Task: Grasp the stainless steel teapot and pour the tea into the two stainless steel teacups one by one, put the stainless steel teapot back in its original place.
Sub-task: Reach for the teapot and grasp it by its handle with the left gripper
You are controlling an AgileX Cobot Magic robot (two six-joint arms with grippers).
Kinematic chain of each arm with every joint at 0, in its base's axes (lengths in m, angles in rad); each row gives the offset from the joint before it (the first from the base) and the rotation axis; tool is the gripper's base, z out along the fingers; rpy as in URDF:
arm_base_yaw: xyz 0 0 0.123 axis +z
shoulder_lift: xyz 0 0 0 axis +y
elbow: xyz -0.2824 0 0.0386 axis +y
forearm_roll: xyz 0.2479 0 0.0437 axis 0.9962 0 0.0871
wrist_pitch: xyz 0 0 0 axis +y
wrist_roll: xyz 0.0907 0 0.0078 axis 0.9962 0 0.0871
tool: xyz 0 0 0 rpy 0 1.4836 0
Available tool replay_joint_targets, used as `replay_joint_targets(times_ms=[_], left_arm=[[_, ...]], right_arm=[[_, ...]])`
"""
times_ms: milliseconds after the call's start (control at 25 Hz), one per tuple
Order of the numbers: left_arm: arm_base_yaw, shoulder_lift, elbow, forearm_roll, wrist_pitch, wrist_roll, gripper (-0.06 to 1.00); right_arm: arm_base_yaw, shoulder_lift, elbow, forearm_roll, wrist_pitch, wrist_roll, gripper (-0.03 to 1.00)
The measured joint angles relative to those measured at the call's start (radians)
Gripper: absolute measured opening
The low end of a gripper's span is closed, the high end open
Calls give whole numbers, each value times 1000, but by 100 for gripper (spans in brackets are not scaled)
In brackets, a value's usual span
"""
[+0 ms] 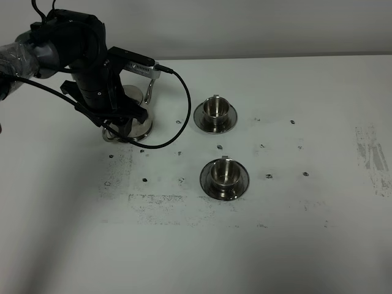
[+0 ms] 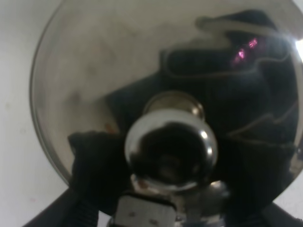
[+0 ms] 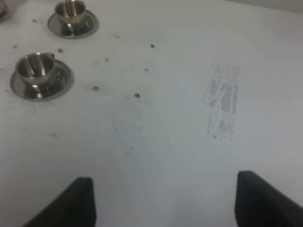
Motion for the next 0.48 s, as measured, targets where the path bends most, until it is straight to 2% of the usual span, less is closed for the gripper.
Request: replay_joint_targets(times_ms=[480], left_arm=[[0,0,0,0,-18,1,52]], right_arm=[[0,0,0,0,0,0,59]])
